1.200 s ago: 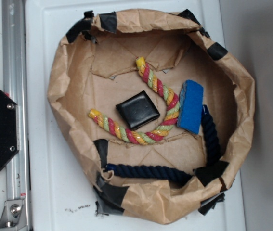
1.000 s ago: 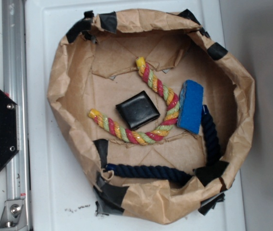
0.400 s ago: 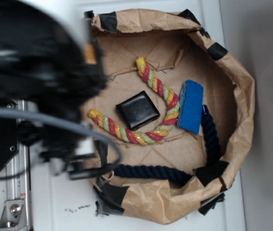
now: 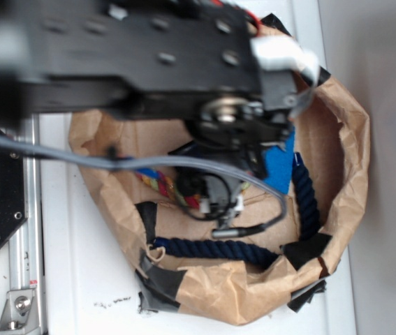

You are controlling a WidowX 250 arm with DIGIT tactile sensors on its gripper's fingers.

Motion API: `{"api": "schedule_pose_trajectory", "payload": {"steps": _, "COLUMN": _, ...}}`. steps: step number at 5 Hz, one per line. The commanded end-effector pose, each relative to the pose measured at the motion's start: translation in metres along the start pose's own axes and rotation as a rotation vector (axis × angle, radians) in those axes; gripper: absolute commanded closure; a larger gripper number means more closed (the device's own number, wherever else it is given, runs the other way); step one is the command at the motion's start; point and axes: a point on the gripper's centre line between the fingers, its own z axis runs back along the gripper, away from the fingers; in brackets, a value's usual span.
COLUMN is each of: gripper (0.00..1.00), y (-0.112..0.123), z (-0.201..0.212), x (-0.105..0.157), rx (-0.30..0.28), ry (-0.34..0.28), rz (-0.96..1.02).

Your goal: Grab the blue rope.

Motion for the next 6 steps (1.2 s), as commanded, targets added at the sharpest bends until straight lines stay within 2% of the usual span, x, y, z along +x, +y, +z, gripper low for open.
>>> {"api": "schedule_pose_trajectory", "payload": {"steps": 1, "gripper": 0.00, "y": -0.068, "z": -0.028, "x": 0.010, "rx": 0.057, "ry": -0.159, "rz": -0.467}}
{"api": "schedule_pose_trajectory", "payload": {"steps": 2, "gripper": 0.00, "y": -0.079, "z": -0.031, "x": 0.008, "rx": 0.006, "ry": -0.162, "rz": -0.480}}
{"api": "schedule_pose_trajectory", "payload": {"steps": 3, "gripper": 0.00, "y": -0.080, "z": -0.047, "x": 0.007, "rx": -0.084, "ry": -0.128, "rz": -0.433}}
{"api": "schedule_pose_trajectory", "payload": {"steps": 4, "gripper": 0.00, "y": -0.082, "z": -0.066, "x": 0.006, "rx": -0.095, "ry": -0.067, "rz": -0.407}}
{"api": "schedule_pose_trajectory", "payload": {"steps": 5, "gripper": 0.00, "y": -0.089, "z": -0.092, "x": 0.003, "rx": -0.041, "ry": 0.030, "rz": -0.384}}
{"api": "schedule_pose_trajectory", "payload": {"steps": 6, "gripper": 1.00, "y": -0.083, "z": -0.090, "x": 0.003, "rx": 0.048, "ry": 0.036, "rz": -0.331}}
